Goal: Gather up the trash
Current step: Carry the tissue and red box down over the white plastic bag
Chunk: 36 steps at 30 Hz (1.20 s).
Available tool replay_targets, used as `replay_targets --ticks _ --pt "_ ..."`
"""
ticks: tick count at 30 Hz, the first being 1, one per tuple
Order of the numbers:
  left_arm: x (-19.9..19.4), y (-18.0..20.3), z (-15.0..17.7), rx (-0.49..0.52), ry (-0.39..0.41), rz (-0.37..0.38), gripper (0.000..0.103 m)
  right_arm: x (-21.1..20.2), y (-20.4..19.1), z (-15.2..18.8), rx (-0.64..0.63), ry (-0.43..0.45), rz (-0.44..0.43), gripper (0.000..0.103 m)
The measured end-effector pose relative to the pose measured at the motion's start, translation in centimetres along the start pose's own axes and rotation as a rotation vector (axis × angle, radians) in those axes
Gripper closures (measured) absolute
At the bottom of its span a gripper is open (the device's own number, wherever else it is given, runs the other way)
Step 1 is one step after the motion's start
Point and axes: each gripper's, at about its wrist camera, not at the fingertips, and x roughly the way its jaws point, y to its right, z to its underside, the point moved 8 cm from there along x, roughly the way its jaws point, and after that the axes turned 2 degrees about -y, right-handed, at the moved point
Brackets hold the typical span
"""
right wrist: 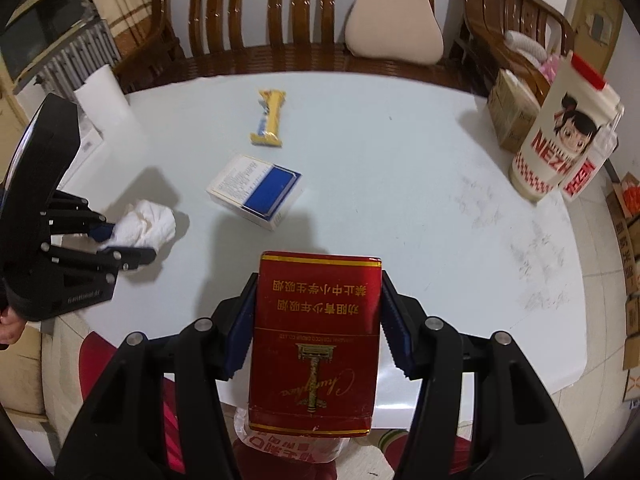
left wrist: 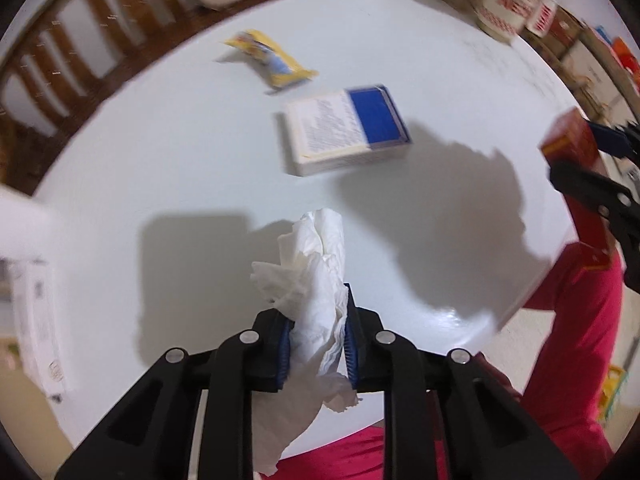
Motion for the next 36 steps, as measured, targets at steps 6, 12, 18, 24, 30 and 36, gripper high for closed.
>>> replay_targets --ticks 6,12,18,24,30,36 --pt "-4.7 1.9 0.6 -0.056 0.083 -0.024 0.081 -3.3 -1.1 0.0 -0.048 0.069 -0.018 0.047" --pt "-8.6 3.7 2.2 -0.087 0.165 -0.048 0.081 -6.8 -2.3 1.0 -0.113 0.122 -0.028 0.047" --pt "-10.8 5.9 4.4 -0.111 0.221 -0.05 0.081 -9.7 -3.5 2.9 -0.161 0.156 -0.046 0.047" --pt "-11.5 8.8 6.4 -0.117 0.249 -0.033 0.081 -12.2 -4.8 5.8 -0.214 0.191 -0.047 0.047" --pt "-10.9 11.6 7.8 -0.115 0.271 -0.003 0.081 -13.2 -5.2 8.7 -0.224 0.188 -0.045 0.047" --pt "-9.4 12.8 9.7 -0.137 0.28 0.008 0.081 -12.2 -5.7 11.7 -0.22 0.161 -0.054 0.047"
